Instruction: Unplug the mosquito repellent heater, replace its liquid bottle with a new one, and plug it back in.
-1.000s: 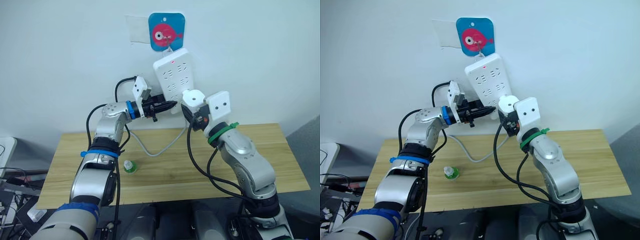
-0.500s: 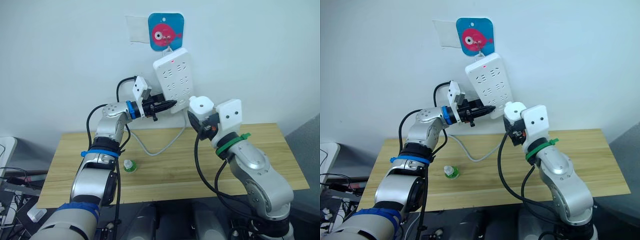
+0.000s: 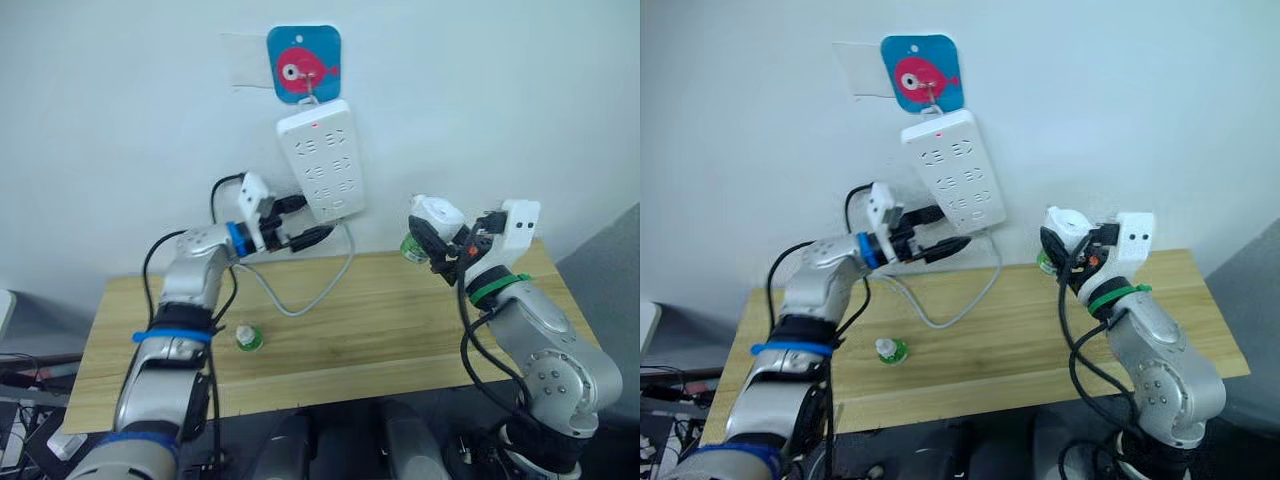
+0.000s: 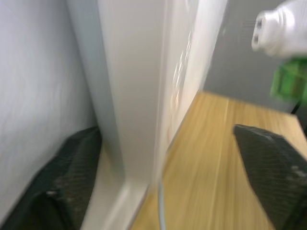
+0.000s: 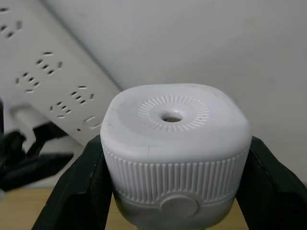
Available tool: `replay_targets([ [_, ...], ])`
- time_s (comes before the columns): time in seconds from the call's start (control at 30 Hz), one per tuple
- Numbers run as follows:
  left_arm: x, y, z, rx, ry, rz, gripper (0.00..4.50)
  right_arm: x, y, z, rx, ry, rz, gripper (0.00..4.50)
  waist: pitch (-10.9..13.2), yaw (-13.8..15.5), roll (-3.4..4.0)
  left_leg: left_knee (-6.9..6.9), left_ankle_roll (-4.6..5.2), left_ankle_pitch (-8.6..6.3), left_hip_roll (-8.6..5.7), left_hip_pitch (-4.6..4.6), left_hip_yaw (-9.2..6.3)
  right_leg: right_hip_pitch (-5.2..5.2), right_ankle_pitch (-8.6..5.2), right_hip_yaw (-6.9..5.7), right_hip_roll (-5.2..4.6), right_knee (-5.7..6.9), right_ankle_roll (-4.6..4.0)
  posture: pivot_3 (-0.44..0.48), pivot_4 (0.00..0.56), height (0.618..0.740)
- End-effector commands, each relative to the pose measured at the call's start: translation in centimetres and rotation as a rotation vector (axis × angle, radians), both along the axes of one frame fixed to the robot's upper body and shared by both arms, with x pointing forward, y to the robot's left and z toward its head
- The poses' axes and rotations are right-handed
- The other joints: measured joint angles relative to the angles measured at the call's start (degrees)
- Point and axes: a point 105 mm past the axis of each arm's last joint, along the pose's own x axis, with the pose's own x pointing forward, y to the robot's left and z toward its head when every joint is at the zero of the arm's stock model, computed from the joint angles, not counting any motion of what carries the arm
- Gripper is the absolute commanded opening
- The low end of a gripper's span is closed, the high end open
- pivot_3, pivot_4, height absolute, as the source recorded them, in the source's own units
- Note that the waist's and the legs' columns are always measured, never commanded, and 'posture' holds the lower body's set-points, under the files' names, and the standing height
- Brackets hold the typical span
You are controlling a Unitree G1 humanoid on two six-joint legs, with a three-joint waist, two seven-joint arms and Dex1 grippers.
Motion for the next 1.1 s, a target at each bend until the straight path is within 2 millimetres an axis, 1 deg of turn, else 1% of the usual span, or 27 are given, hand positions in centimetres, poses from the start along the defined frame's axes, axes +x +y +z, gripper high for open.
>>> replay_targets([
  [0.03, -2.6, 0.9, 1.4, 0.000, -0.070, -0.002, 4.46, 0.2, -0.7, 0.0, 0.203, 0.061, -0.021, 2.96, 0.0, -0.1, 0.01, -0.15, 0.00, 0.00, 0.00, -0.01, 0.07, -0.11, -0.01, 0.14, 0.00, -0.02, -0.01, -0.152, 0.271, 0.740],
  [0.07, -3.2, 1.0, 1.4, 0.003, -0.073, -0.002, 4.46, 0.2, -0.9, -0.2, 0.239, 0.085, -0.030, 2.96, 0.1, 0.0, 0.06, -0.21, -0.03, 0.02, 0.00, -0.07, 0.12, -0.25, -0.01, 0.44, 0.00, 0.00, -0.04, -0.149, 0.272, 0.740],
  [0.13, -5.2, 0.6, 1.7, -0.004, -0.078, -0.018, 4.46, 0.3, -1.0, -0.8, 0.334, 0.136, -0.047, 2.96, 0.1, 0.3, 0.11, -0.20, -0.18, 0.11, 0.00, -0.27, 0.16, -0.41, -0.01, 0.53, -0.01, -0.04, -0.05, -0.144, 0.268, 0.740],
  [0.2, -7.5, -0.7, 2.0, -0.021, -0.085, -0.058, 4.46, 0.3, -0.8, -1.5, 0.419, 0.189, -0.044, 2.96, 0.1, 0.7, 0.16, -0.19, -0.20, 0.11, -0.03, -0.37, 0.22, -0.48, -0.01, 0.59, -0.04, -0.09, -0.06, -0.138, 0.272, 0.740],
  [0.27, -8.9, -2.1, 2.3, -0.030, -0.102, -0.082, 4.46, 0.2, -0.6, -1.9, 0.481, 0.223, -0.037, 2.96, 0.2, 1.0, 0.20, -0.19, -0.17, 0.10, -0.03, -0.36, 0.32, -0.48, -0.01, 0.69, -0.06, -0.12, -0.05, -0.133, 0.276, 0.740],
  [0.33, -9.9, -3.3, 2.4, -0.031, -0.127, -0.102, 4.46, 0.0, -0.2, -1.8, 0.541, 0.243, -0.011, 2.96, 0.2, 1.1, 0.30, -0.19, 0.00, 0.00, -0.02, -0.36, 0.35, -0.47, -0.01, 0.68, -0.07, -0.10, -0.05, -0.135, 0.277, 0.740],
  [0.4, -10.8, -5.0, 2.0, -0.016, -0.170, -0.132, 4.46, -0.3, 0.2, -1.8, 0.609, 0.273, 0.021, 2.96, 0.3, 1.1, 0.34, -0.19, 0.05, 0.04, 0.00, -0.33, 0.43, -0.46, -0.01, 0.70, -0.06, -0.06, -0.05, -0.141, 0.279, 0.740],
  [0.43, -11.1, -5.6, 1.9, -0.022, -0.176, -0.143, 4.46, -0.5, 0.2, -1.8, 0.629, 0.287, 0.029, 2.96, 0.3, 1.0, 0.35, -0.19, 0.08, 0.06, 0.01, -0.30, 0.47, -0.45, 0.00, 0.71, -0.06, -0.03, -0.05, -0.141, 0.280, 0.740],
  [0.6, -10.9, -8.1, 1.6, -0.049, -0.243, -0.118, 4.46, -1.2, 0.7, -1.0, 0.722, 0.339, 0.071, 2.96, 0.3, 0.9, 0.36, -0.18, 0.18, 0.10, 0.06, -0.26, 0.66, -0.40, -0.01, 0.80, -0.03, -0.06, -0.04, -0.153, 0.285, 0.740],
  [0.7, -9.8, -9.8, 1.5, -0.064, -0.289, -0.099, 4.46, -1.6, 1.7, -0.5, 0.730, 0.362, 0.111, 2.96, 0.3, 0.8, 0.35, -0.17, 0.25, 0.14, 0.04, -0.26, 0.86, -0.42, 0.02, 0.92, -0.03, -0.07, 0.02, -0.166, 0.284, 0.740],
  [0.83, -10.0, -11.0, 1.0, -0.071, -0.305, -0.125, 4.46, -1.9, 2.4, 0.1, 0.758, 0.377, 0.130, 2.96, 0.3, 0.5, 0.35, -0.18, 0.34, 0.15, 0.07, -0.22, 1.00, -0.42, 0.03, 0.90, 0.02, -0.08, 0.06, -0.169, 0.285, 0.740],
  [0.87, -9.9, -11.2, 0.9, -0.074, -0.304, -0.125, 4.46, -2.0, 2.5, 0.2, 0.758, 0.380, 0.135, 2.96, 0.4, 0.5, 0.31, -0.18, 0.35, 0.14, 0.07, -0.22, 0.99, -0.42, 0.03, 0.90, 0.02, -0.06, 0.06, -0.177, 0.293, 0.740],
  [1.1, -9.2, -11.8, 0.6, -0.089, -0.314, -0.093, 4.46, -2.4, 2.9, 0.6, 0.745, 0.381, 0.144, 2.96, 0.6, 0.4, 0.23, -0.17, 0.38, 0.13, 0.06, -0.22, 1.04, -0.42, 0.03, 0.90, 0.03, -0.08, 0.08, -0.190, 0.291, 0.740],
])
